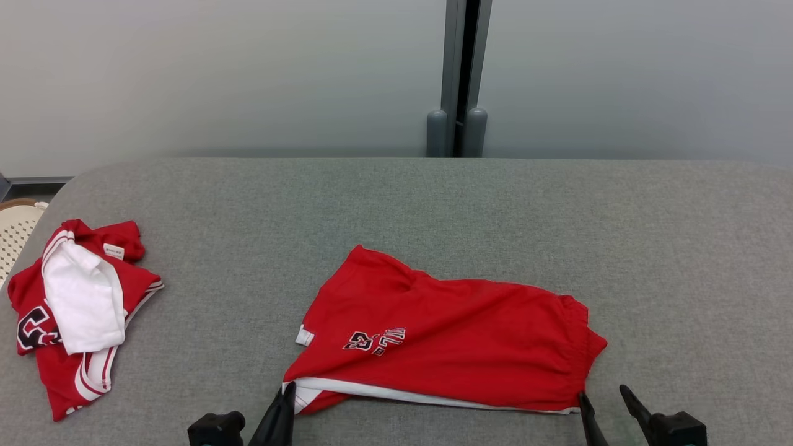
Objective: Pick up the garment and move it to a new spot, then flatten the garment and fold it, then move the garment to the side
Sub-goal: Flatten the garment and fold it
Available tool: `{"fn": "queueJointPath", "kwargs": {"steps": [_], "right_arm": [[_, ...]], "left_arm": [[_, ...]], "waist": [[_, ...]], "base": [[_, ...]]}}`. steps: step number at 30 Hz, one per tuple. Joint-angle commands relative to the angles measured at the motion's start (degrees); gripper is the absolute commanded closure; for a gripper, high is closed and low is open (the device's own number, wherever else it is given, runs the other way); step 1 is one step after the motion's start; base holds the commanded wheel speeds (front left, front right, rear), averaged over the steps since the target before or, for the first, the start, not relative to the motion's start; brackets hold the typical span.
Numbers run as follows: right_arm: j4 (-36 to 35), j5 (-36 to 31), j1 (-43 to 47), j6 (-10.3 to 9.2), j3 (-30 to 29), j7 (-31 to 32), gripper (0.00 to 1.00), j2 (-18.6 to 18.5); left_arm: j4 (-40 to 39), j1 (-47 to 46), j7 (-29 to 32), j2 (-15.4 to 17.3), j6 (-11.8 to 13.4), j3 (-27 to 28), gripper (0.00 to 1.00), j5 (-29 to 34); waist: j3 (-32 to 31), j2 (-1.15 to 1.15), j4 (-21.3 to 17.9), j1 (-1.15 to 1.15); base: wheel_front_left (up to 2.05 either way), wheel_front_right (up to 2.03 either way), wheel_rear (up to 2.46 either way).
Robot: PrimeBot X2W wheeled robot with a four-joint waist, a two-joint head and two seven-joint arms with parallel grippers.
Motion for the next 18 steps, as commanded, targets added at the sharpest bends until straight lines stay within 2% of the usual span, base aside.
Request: {"fn": "queueJointPath", "kwargs": {"steps": [1,4,10,18], "right_arm": [[0.26,-0.18,0.29,0.0,0.31,-0.2,0.0,-0.04],[1.93,-1.0,-0.4,0.0,2.31,-0.2,0.0,-0.03],[4.52,-1.73,-0.95,0.0,8.33,-0.2,0.0,-1.4],[3.78,-1.12,-2.06,0.0,9.36,-0.2,0.0,-2.1]], "left_arm": [[-0.07,0.66,-0.01,-0.2,-0.08,0.48,1.0,0.44],[-0.32,0.52,-0.01,-0.68,-0.08,2.7,1.0,1.88],[-0.61,0.11,-0.01,-1.27,-0.08,3.2,1.0,3.11],[-0.68,0.76,-0.01,-1.65,-0.08,2.9,1.0,3.1]], "waist": [[0.05,0.0,-0.03,0.0],[0.32,0.0,0.03,0.0],[0.69,0.0,0.54,0.0],[0.95,0.0,0.59,0.0]], "base": [[0.0,0.0,0.0],[0.0,0.0,0.0],[0.0,0.0,0.0],[0.0,0.0,0.0]]}}
